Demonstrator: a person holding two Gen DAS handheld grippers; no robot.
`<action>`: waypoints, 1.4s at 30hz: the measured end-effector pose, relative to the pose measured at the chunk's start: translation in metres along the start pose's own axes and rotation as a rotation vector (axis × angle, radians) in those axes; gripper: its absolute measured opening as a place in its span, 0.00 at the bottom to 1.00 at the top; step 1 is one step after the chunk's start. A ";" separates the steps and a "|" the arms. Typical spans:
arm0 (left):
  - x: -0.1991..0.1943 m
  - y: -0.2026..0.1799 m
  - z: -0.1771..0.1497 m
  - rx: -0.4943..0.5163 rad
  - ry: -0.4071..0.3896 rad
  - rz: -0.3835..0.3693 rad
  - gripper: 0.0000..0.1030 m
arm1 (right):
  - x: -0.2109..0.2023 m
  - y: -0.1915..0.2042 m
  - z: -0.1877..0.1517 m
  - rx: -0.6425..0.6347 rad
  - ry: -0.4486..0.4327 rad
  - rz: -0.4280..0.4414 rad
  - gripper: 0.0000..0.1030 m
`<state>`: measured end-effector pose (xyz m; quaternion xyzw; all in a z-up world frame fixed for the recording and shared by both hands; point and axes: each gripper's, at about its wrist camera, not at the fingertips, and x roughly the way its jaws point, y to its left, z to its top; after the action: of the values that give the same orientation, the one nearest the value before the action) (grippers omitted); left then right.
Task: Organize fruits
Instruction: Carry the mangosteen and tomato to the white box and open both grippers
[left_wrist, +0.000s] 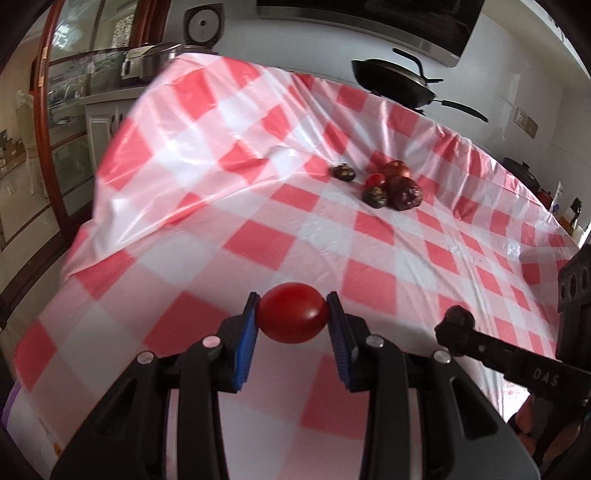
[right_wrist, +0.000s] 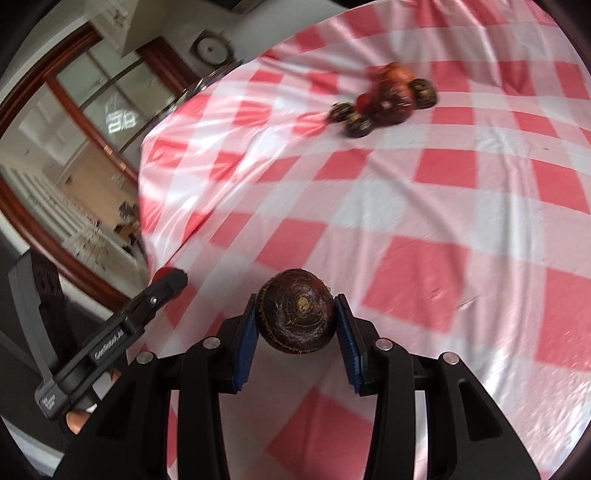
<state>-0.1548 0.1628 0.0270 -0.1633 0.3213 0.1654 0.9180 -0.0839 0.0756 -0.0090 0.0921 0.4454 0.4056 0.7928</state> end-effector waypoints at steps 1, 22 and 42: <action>-0.002 0.005 -0.002 -0.007 0.002 0.000 0.36 | 0.001 0.004 -0.002 -0.007 0.008 0.010 0.39; -0.037 0.080 -0.028 -0.114 -0.072 -0.038 0.36 | 0.027 0.078 -0.037 -0.187 0.107 0.054 0.39; -0.155 0.233 -0.120 -0.281 -0.149 0.223 0.36 | 0.049 0.230 -0.148 -0.734 0.241 0.237 0.39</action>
<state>-0.4289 0.2908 -0.0072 -0.2407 0.2424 0.3209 0.8834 -0.3152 0.2291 -0.0099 -0.1944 0.3469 0.6344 0.6629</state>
